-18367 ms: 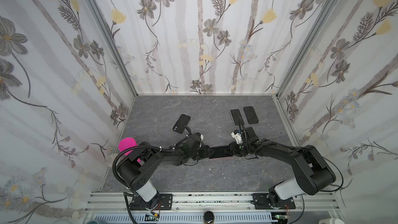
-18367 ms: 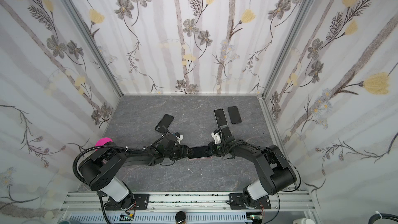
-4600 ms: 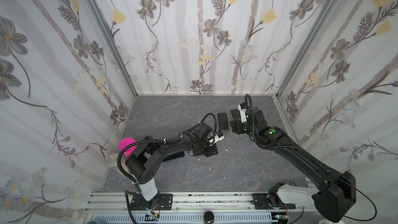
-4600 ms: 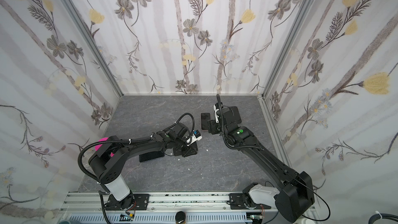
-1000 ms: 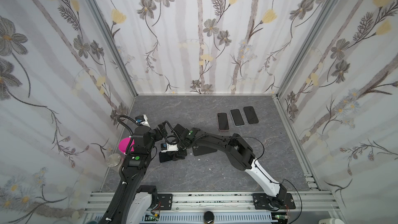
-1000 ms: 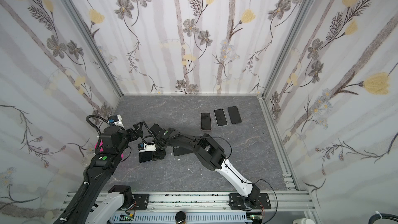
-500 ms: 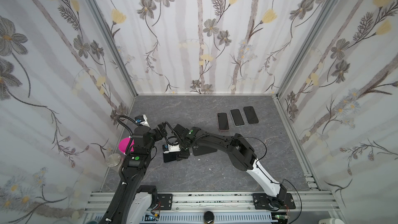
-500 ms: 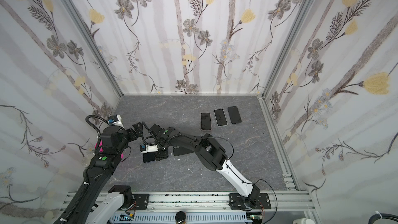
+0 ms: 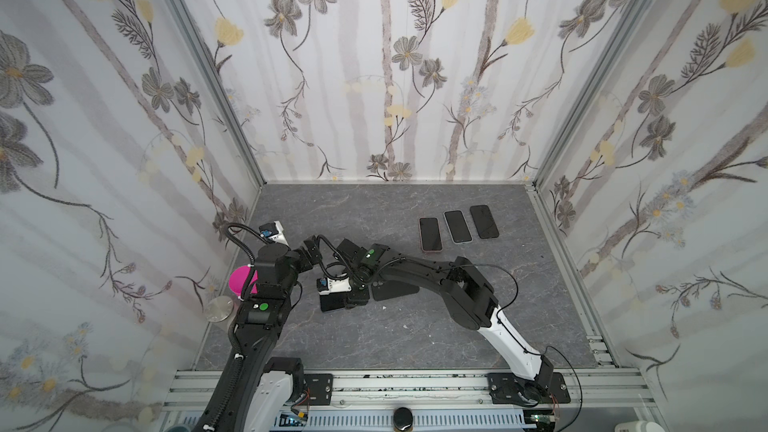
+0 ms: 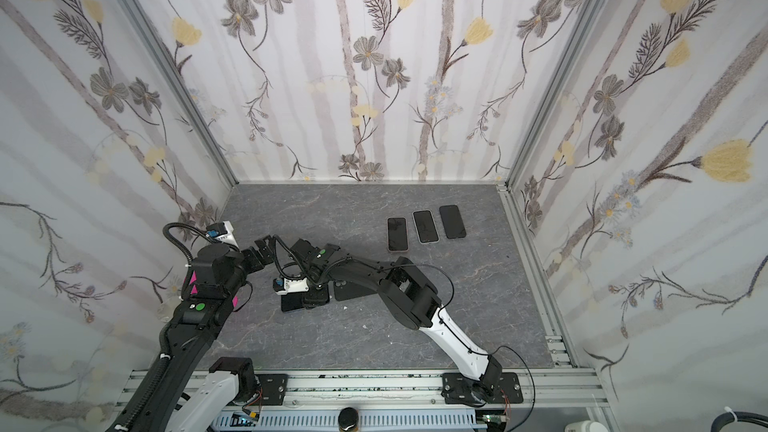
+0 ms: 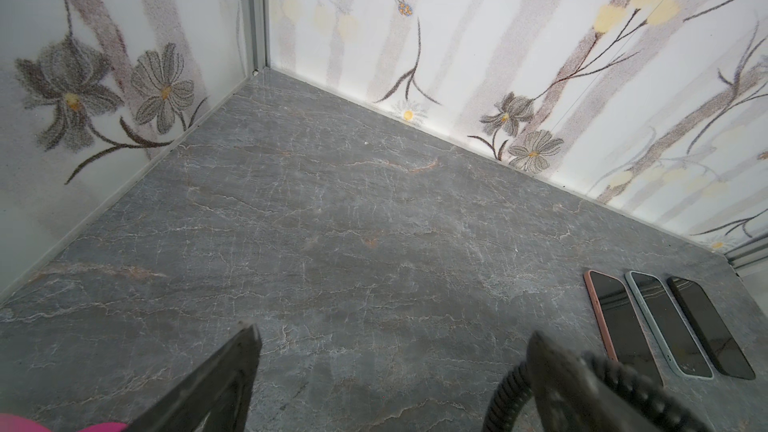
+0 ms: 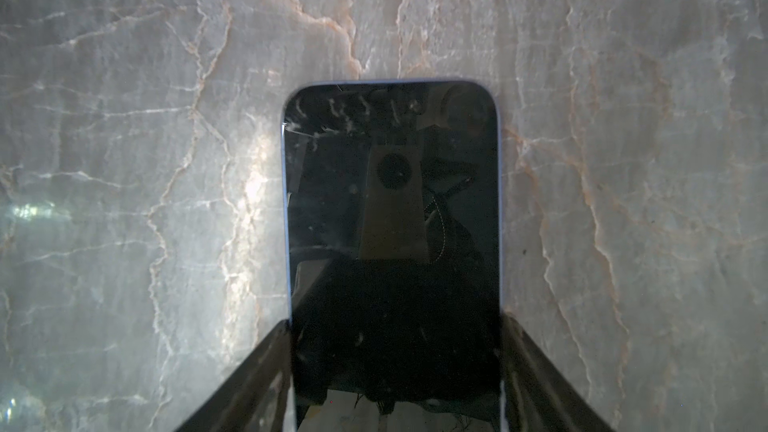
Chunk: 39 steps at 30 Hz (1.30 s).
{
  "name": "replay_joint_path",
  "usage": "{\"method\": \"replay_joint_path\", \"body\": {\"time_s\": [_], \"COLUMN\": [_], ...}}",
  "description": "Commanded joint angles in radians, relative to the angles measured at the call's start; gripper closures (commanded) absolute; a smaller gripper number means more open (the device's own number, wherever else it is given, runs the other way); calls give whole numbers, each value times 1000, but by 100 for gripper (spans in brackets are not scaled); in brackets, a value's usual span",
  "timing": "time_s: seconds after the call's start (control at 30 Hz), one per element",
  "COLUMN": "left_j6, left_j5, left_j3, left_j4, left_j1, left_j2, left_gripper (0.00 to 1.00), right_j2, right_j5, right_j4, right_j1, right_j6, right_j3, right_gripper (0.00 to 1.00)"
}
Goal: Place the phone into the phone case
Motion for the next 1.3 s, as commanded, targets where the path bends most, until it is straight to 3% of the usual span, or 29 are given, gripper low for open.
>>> {"method": "replay_joint_path", "body": {"time_s": [0.0, 0.83, 1.27], "left_j6": [1, 1, 8], "left_j5": [-10, 13, 315], "left_j3": [-1, -3, -31], "left_j4": [23, 31, 101], "left_j1": [2, 2, -5], "left_j2": [-4, 6, 88], "left_gripper": [0, 0, 3], "right_j2": [-44, -208, -438], "right_j5": [-17, -54, -60], "right_j4": [47, 192, 255], "right_j1": [0, -23, -99], "right_j6": [9, 47, 74], "right_j3": [-29, -203, -502], "right_gripper": [52, 53, 53]}}
